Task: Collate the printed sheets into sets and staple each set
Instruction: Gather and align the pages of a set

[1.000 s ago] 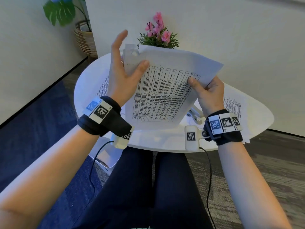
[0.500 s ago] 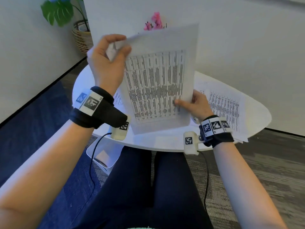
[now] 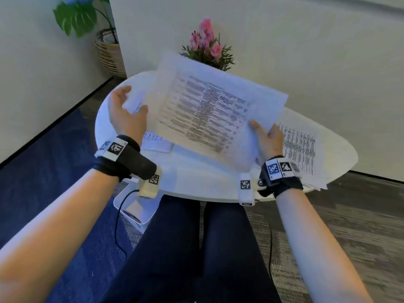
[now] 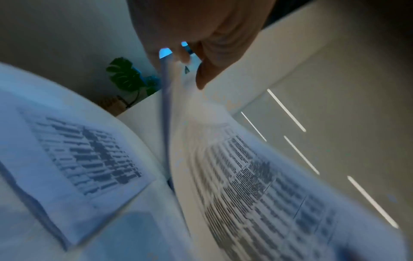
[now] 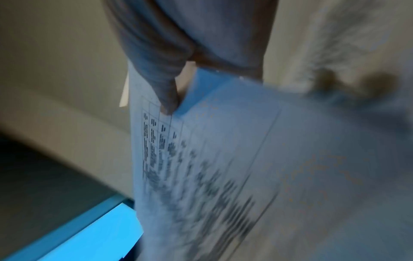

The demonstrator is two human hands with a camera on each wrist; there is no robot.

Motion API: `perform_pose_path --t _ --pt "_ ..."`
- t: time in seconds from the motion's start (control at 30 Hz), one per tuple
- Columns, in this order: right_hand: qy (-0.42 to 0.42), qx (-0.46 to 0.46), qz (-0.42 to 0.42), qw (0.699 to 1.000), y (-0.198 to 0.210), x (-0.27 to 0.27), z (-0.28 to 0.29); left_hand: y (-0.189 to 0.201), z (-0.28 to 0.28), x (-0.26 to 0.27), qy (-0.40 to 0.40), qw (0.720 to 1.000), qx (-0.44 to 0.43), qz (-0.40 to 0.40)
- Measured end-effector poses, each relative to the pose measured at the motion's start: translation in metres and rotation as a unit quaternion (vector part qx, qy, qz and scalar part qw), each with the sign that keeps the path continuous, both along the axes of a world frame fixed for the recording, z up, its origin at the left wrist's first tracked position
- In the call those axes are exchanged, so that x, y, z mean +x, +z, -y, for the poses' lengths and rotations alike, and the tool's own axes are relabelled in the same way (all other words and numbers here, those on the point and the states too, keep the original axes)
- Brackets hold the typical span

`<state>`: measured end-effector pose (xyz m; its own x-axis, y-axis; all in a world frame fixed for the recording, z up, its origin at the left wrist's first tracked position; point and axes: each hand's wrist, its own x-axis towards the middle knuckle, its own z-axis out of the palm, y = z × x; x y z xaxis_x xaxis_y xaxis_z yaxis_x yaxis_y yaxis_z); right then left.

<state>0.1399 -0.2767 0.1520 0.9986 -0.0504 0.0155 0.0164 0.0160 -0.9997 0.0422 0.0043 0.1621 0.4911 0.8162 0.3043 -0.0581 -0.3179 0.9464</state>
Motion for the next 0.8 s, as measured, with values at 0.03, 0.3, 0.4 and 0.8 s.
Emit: perform_pose_path --t 0.03,0.3,0.4,0.8 --pt "0.004 -0.036 0.052 0.998 0.014 -0.002 -0.002 -0.003 0.000 -0.001 -0.007 0.998 0.064 -0.028" --pt "0.152 -0.254 0.475 0.829 0.078 -0.027 -0.030 0.037 0.059 0.003 -0.202 0.938 0.269 -0.084" --pt "0.010 -0.311 0.468 0.827 0.082 -0.021 -0.028 0.039 0.066 0.004 -0.201 0.974 0.096 -0.046" --pt "0.080 -0.035 0.169 0.982 0.056 -0.022 -0.026 0.040 0.072 -0.002 -0.285 0.958 -0.034 0.015"
